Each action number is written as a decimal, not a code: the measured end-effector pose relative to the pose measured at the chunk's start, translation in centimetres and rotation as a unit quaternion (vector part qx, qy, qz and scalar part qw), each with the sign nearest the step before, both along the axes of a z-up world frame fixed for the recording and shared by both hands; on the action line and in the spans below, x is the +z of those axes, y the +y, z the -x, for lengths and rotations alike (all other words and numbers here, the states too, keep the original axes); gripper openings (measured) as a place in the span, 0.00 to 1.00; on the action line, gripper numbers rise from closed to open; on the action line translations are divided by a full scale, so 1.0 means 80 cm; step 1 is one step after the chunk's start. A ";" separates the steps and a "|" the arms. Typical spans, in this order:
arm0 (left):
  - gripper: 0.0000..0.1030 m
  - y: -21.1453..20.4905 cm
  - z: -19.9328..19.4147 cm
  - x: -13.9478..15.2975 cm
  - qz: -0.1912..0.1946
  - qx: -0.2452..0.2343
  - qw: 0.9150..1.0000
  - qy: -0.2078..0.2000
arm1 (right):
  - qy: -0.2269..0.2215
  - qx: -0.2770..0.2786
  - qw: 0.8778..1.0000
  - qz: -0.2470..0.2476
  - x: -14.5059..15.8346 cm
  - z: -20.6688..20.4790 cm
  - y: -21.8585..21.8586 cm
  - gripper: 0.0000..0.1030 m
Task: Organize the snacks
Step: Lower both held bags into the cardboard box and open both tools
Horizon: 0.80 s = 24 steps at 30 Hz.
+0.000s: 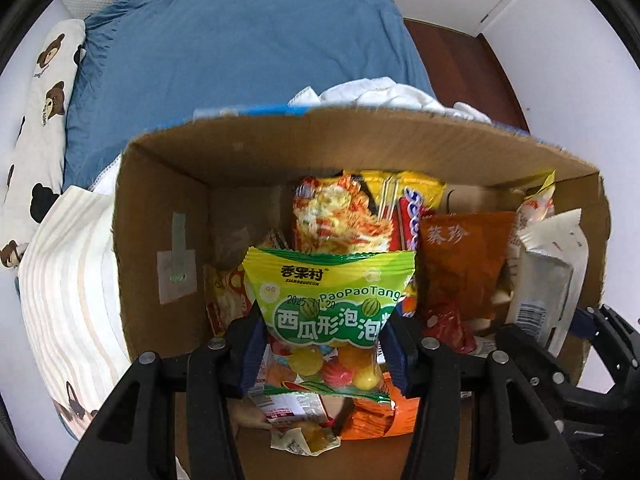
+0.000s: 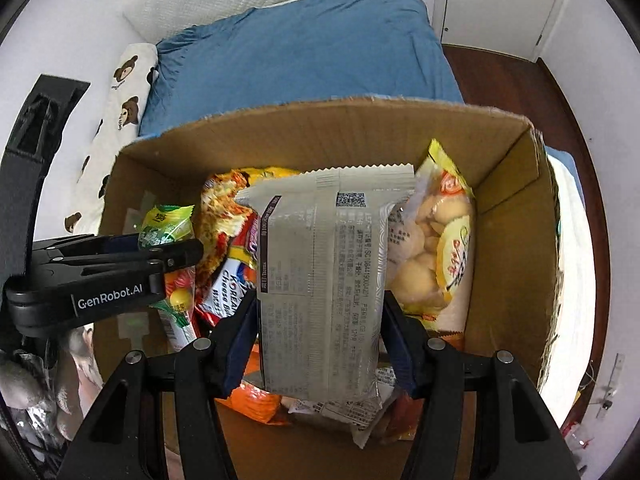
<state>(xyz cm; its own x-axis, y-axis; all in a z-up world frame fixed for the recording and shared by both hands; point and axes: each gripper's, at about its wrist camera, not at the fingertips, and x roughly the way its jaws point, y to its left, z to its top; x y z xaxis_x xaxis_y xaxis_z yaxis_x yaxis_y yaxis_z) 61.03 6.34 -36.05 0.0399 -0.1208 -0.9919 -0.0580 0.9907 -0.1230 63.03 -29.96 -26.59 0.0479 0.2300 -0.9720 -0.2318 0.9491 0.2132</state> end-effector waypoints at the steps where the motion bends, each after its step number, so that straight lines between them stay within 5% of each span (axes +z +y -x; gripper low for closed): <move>1: 0.47 -0.001 0.002 -0.003 -0.004 -0.002 1.000 0.001 | 0.001 0.000 1.000 0.002 -0.003 -0.001 -0.001 0.60; 5: 0.49 -0.002 0.007 -0.011 -0.007 0.001 1.000 0.007 | 0.005 0.003 1.000 0.014 -0.015 0.003 -0.003 0.62; 7: 0.59 0.000 0.009 -0.011 0.002 0.006 1.000 0.006 | 0.015 -0.002 1.000 0.018 -0.021 0.003 -0.004 0.74; 9: 0.82 0.002 0.010 -0.007 0.001 0.006 1.000 -0.002 | 0.021 -0.006 0.999 0.023 -0.024 0.003 -0.003 0.87; 10: 0.84 0.002 0.011 -0.005 0.002 0.005 1.000 -0.006 | 0.020 -0.007 0.999 0.026 -0.023 0.004 -0.003 0.88; 24: 0.85 0.003 0.053 0.029 0.004 0.006 0.998 -0.059 | -0.023 -0.019 0.999 0.039 0.008 0.035 -0.016 0.95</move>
